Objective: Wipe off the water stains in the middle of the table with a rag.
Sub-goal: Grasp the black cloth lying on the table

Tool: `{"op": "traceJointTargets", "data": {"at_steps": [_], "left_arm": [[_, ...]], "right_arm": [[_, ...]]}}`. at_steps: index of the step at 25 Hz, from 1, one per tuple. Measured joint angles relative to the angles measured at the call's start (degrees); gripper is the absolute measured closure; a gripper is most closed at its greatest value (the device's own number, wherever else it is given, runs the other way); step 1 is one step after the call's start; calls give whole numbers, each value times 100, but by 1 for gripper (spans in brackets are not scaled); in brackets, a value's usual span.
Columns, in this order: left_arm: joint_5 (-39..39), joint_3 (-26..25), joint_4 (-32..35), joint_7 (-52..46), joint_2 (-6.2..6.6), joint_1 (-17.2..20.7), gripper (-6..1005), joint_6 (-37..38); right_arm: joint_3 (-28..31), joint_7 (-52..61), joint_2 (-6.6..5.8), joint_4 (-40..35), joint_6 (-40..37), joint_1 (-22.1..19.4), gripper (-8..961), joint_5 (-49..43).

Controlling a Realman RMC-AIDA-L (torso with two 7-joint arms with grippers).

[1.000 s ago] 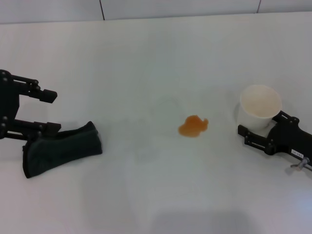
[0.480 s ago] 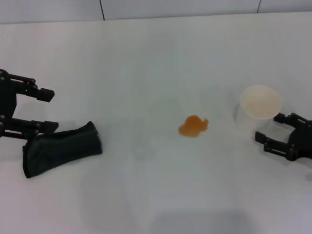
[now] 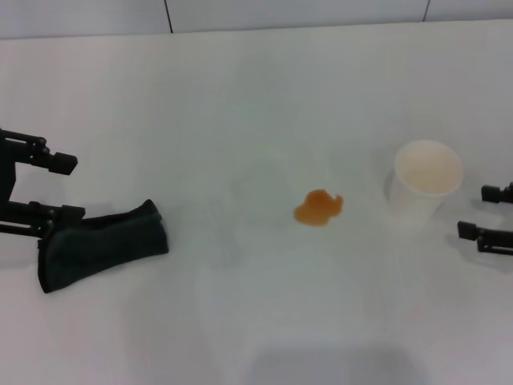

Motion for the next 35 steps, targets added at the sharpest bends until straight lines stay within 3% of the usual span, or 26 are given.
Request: {"op": "traceJointTargets", "data": {"at_steps": [5, 9, 15, 21, 26, 30, 35], "left_arm": [[113, -58, 7, -103, -26, -9, 323, -1], [212, -49, 104, -250, -41, 0, 323, 3], [653, -28, 238, -462, -123, 9, 322, 4], [1194, -19, 370, -499, -240, -38, 332, -35], [1541, -8, 376, -379, -345, -117, 342, -156], [1943, 0, 352, -200, -458, -240, 349, -402], [2319, 133, 308, -40, -632, -391, 359, -637]], "right_arm": [[810, 854, -20, -899, -1082, 142, 142, -802], [1330, 1650, -167, -1634, -2084, 600, 142, -1548], [1458, 2323, -246, -2389, -2827, 1318, 141, -2184], [1345, 2458, -121, -2535, -2959, 2042, 141, -2711], [1163, 2518, 58, -2432, -2794, 2523, 141, -3280], [1094, 2518, 202, -2395, -2622, 2707, 143, -3547], [1002, 2534, 234, -2227, -2549, 2839, 146, -3560]]}}
